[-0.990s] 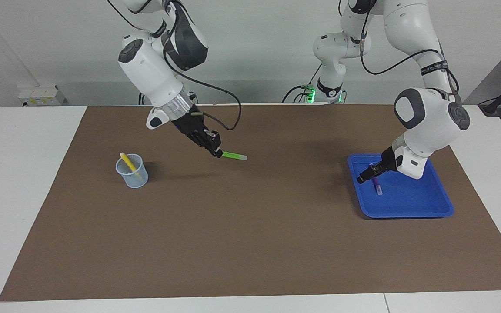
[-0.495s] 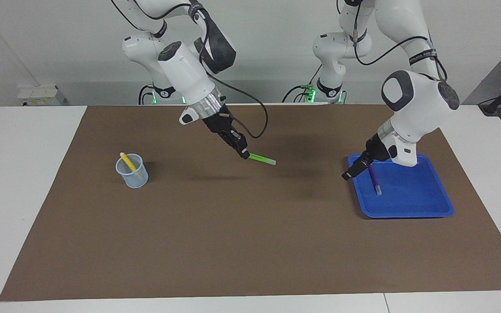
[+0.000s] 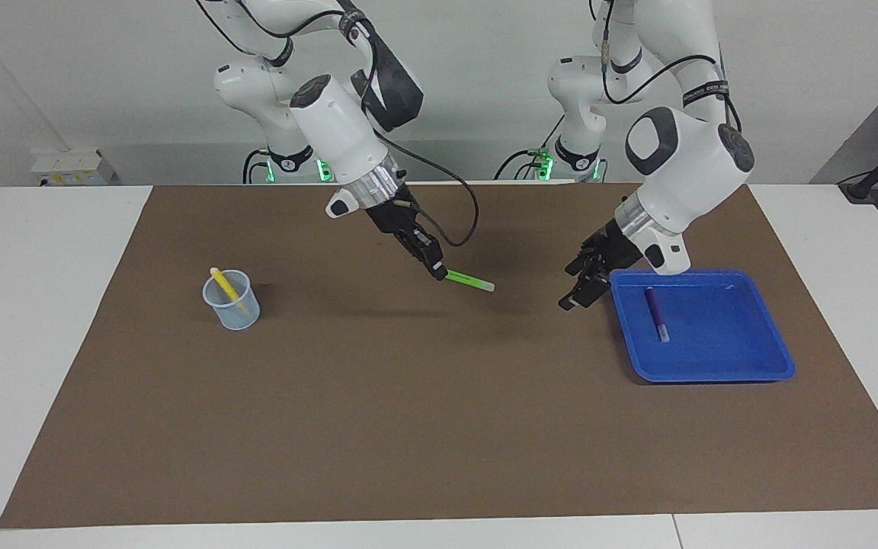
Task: Right arm passes pens to left for tray arrangement
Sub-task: 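Carry the green pen toward the left gripper while the left gripper approaches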
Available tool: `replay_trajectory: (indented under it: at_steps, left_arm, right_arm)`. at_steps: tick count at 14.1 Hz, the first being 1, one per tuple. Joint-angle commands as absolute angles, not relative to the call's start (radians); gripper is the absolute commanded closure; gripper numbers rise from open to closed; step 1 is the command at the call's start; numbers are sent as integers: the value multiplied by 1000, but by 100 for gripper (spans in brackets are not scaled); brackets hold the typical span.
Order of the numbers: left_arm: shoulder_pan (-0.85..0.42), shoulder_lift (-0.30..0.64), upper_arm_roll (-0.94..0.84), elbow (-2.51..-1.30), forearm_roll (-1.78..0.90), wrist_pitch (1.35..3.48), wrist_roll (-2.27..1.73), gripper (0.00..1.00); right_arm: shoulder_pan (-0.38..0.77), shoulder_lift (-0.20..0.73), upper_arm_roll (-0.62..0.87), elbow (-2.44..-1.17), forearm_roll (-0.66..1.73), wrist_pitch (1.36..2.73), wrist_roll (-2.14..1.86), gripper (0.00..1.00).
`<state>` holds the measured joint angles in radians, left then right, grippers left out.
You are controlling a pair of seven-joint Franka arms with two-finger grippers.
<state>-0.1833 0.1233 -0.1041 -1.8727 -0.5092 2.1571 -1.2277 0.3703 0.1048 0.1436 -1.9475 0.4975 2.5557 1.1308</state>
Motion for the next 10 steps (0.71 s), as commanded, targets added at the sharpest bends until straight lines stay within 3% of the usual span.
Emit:
replay_trajectory:
  at_steps: [1, 10]
  left_arm:
    - [-282, 45, -89, -2009, -540, 2355, -1432, 3]
    - [-459, 45, -87, -2112, -540, 2717, -1787, 3]
  right_arm:
    - [371, 104, 147, -1953, 529, 2579, 1134, 100]
    - [403, 110, 147, -1953, 568, 2623, 1134, 100]
